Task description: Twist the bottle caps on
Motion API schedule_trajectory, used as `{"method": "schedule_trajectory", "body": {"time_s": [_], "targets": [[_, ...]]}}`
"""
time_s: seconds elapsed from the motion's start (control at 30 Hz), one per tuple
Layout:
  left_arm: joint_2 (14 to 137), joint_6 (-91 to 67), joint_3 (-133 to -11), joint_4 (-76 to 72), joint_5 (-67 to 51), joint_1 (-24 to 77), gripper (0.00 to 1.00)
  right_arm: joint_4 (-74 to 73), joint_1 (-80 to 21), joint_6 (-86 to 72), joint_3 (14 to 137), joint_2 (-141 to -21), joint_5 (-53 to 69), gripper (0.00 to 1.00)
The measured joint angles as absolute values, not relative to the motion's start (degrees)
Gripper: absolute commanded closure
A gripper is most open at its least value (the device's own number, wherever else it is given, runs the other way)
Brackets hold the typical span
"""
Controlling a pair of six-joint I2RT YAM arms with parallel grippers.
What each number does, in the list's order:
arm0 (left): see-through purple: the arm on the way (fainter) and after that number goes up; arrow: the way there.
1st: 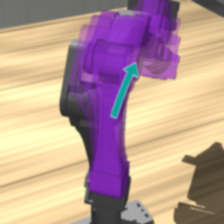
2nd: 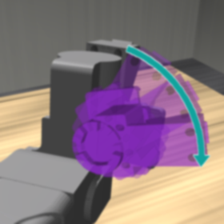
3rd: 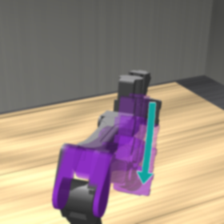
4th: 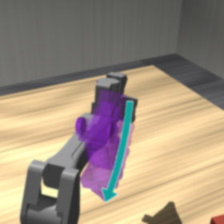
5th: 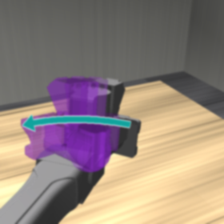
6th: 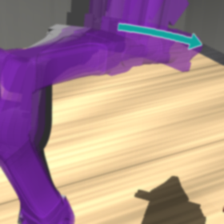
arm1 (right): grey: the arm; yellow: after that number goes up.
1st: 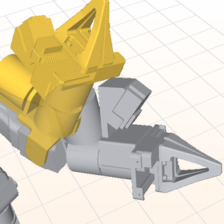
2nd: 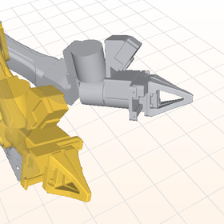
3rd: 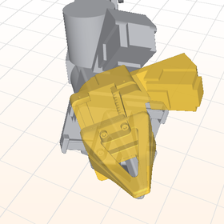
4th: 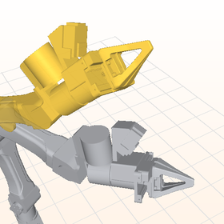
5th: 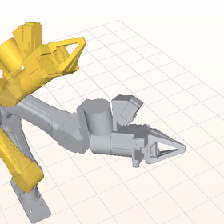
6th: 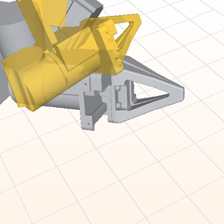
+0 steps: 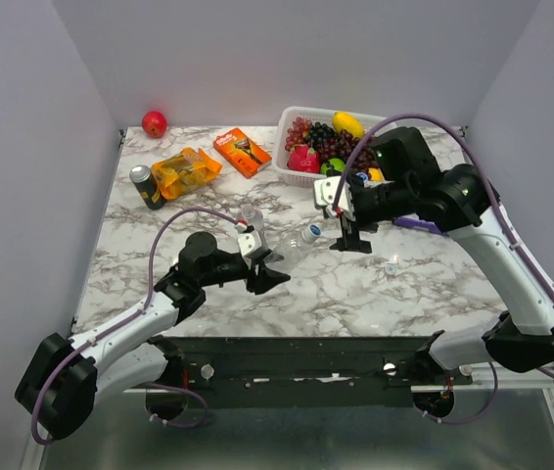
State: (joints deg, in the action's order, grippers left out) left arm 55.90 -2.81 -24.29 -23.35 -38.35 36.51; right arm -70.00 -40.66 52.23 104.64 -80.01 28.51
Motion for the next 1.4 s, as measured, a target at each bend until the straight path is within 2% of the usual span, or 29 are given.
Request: {"method": "schedule_trajectory", "body": {"time_s": [0.2,0.43,0.57,1.23,1.33,1.37,1.4], "targets": [[56.9,-0.1,-25.3,-22.3,-38.3,36.5,1.00,-73.0,-42.7,60.1,104.6,-79.3,34.9,0.18],[56.9,3.8,-26.3,-20.4,-38.3,37.6,1.00,-74.4,-43.4,65.6,103.7,-80.5,36.4,0.29],[56.9,5.8,-26.7,-20.1,-38.3,37.8,1.00,-74.8,-43.4,66.8,103.8,-81.4,36.9,0.39],[56.6,7.1,-26.8,-20.1,-37.7,38.0,1.00,-76.4,-43.4,65.8,104.7,-85.1,36.3,0.58],[56.6,7.0,-26.7,-20.0,-36.5,38.2,1.00,-76.1,-43.4,63.0,104.8,-85.6,35.4,0.80],[56.6,6.9,-26.6,-19.9,-35.9,38.2,1.00,-76.2,-43.3,61.1,105.3,-86.2,35.2,0.99],[56.6,6.8,-26.5,-19.9,-35.0,38.3,1.00,-76.3,-43.0,59.5,106.1,-87.1,35.0,0.99]]}}
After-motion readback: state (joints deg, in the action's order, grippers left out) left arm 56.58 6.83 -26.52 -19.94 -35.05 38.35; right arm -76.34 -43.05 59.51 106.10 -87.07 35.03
